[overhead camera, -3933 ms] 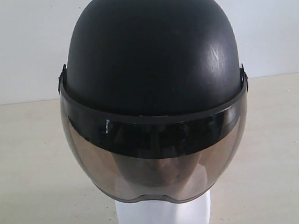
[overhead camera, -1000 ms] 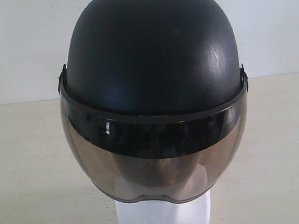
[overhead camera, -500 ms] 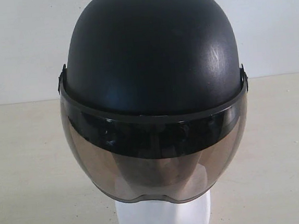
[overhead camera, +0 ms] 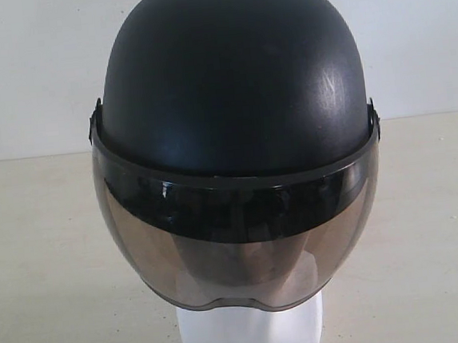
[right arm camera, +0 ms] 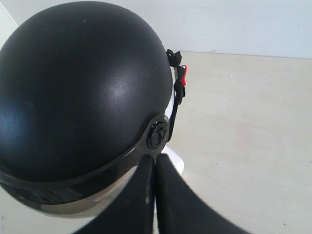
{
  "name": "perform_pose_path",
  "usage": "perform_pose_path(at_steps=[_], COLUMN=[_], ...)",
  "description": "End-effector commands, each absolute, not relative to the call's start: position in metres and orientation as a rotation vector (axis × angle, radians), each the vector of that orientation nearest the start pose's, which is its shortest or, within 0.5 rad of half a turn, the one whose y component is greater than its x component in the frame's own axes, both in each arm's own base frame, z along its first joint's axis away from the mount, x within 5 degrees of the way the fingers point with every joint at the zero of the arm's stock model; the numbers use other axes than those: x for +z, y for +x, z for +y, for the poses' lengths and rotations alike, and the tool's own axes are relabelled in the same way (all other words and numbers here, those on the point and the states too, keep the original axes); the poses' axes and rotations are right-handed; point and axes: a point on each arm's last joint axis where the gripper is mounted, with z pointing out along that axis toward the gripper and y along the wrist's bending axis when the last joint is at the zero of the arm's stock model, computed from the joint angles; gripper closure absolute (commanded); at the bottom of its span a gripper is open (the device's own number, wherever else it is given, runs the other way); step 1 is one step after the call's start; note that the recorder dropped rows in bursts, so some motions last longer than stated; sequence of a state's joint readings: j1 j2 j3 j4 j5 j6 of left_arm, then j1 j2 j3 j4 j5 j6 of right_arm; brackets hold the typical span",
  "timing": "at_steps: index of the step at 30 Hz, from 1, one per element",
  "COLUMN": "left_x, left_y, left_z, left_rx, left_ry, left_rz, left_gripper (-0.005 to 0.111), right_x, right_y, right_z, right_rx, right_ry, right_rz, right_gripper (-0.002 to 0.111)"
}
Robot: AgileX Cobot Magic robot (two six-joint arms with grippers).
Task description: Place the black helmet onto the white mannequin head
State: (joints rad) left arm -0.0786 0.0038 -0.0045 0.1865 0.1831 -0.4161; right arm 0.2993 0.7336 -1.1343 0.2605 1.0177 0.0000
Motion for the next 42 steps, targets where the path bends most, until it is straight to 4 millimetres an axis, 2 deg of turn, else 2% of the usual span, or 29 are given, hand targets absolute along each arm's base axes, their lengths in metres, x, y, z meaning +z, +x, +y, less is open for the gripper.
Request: perform_pose_path(at_steps=[1,11,36,40,42], left_x=[0.1936,0.1851,0.1856,0.1856,0.1856], left_y=[0.0557,0.0542,0.0543,0.0543,0.0543], left_z=[-0.0010,0.0020,0.0019,0.0019,0.0019], left_rx=[-0.185,-0.082,-0.084,-0.084,-0.083], left_ry=[-0.139,-0.145,-0.142,-0.142,-0.142], left_rz=[1.697,1.789,1.784,1.784,1.784], left_gripper=[0.102,0.102,0.102,0.102,0.102], right_x=[0.4357,0.4357,0.4356,0.4385,0.4302], right_y=[0.0927,0.0927,0.0929,0.0987,0.0988], right_z=[0.0491,0.0491,0.0487,0.0451,0.0418], right_rx=[0.489,0.489,0.482,0.424,0.420], right_ry=[-0.305,-0.305,-0.305,-0.291,-0.245], right_rz=[2.080,2.080,2.080,1.937,1.858], right_gripper=[0.109,0.109,0.109,0.109,0.109])
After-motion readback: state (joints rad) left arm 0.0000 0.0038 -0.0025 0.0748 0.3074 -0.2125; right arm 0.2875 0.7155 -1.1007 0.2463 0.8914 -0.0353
